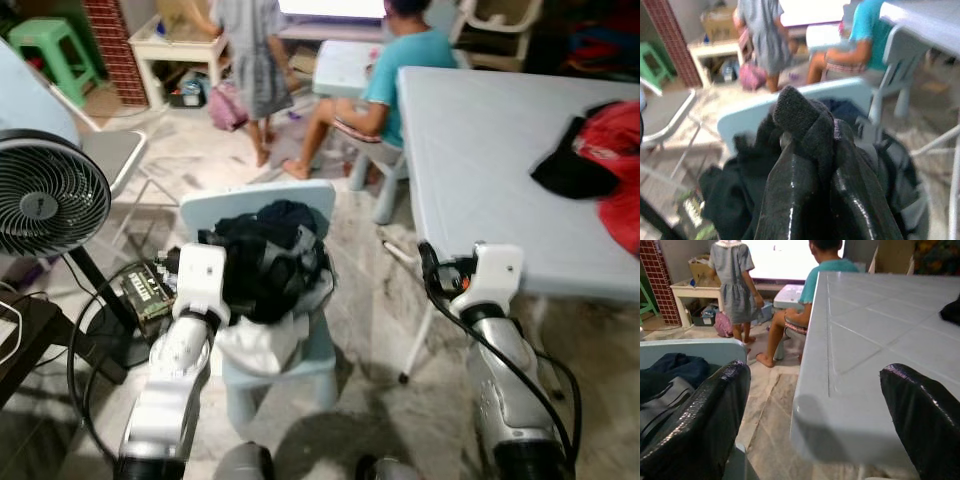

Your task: Hang hanger

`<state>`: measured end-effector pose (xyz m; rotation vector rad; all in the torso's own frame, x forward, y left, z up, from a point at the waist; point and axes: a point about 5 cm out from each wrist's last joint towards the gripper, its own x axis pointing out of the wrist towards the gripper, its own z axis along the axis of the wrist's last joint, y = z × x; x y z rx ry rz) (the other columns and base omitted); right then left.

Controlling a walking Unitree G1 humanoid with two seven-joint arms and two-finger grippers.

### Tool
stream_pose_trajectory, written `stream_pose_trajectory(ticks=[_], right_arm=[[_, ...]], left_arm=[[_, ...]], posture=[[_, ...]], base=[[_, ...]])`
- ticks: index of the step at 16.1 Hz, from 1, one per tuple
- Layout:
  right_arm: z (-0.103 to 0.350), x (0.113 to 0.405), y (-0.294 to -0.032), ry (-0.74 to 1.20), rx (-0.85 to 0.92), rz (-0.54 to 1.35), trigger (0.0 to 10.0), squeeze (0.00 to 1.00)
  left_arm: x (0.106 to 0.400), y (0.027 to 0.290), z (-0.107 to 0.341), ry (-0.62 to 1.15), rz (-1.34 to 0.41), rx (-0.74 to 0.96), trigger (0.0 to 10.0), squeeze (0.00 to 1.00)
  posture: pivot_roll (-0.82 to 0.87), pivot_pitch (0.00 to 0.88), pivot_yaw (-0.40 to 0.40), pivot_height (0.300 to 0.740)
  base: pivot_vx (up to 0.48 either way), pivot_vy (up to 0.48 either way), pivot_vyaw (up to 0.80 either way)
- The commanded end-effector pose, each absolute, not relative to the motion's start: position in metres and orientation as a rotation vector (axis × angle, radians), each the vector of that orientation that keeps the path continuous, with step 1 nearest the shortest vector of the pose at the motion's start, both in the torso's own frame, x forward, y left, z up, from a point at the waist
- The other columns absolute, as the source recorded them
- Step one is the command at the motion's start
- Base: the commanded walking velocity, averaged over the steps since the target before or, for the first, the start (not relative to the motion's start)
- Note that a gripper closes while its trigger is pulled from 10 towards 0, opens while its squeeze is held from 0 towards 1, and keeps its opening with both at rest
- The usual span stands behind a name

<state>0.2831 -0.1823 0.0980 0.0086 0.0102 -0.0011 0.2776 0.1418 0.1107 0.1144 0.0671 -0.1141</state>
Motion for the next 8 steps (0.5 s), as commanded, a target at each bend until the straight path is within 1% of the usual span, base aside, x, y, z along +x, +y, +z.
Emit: stream_pose_trajectory(ticks=[1, 4, 7, 8], right_arm=[[0.1009, 0.2853, -0.1828, 0.010, 0.000, -0.009, 10.0, 0.00], [0.0997, 0.2841, -0.1801, 0.013, -0.004, 0.003, 10.0, 0.00], [0.0990, 0.2838, -0.1815, 0.022, -0.004, -0.005, 10.0, 0.00], [0.0980, 0.2834, -0.1819, 0.026, -0.004, -0.006, 10.0, 0.00]], left_arm=[[0.2785, 0.1384, 0.1098, 0.072, -0.128, 0.103, 10.0, 0.00], [0.2802, 0.1370, 0.1105, 0.072, -0.139, 0.101, 10.0, 0.00], [0.2842, 0.1320, 0.1148, 0.056, -0.164, 0.078, 10.0, 0.00], [0.2851, 0.1294, 0.1168, 0.045, -0.181, 0.055, 10.0, 0.00]], posture=[[-0.02, 0.000, 0.001, 0.740], [-0.02, 0.000, 0.001, 0.740], [-0.02, 0.008, -0.007, 0.740], [-0.03, 0.011, -0.007, 0.740]], base=[[-0.319, 0.000, 0.00], [-0.308, 0.000, 0.00], [0.000, 0.000, 0.00], [0.000, 0.000, -0.45]])
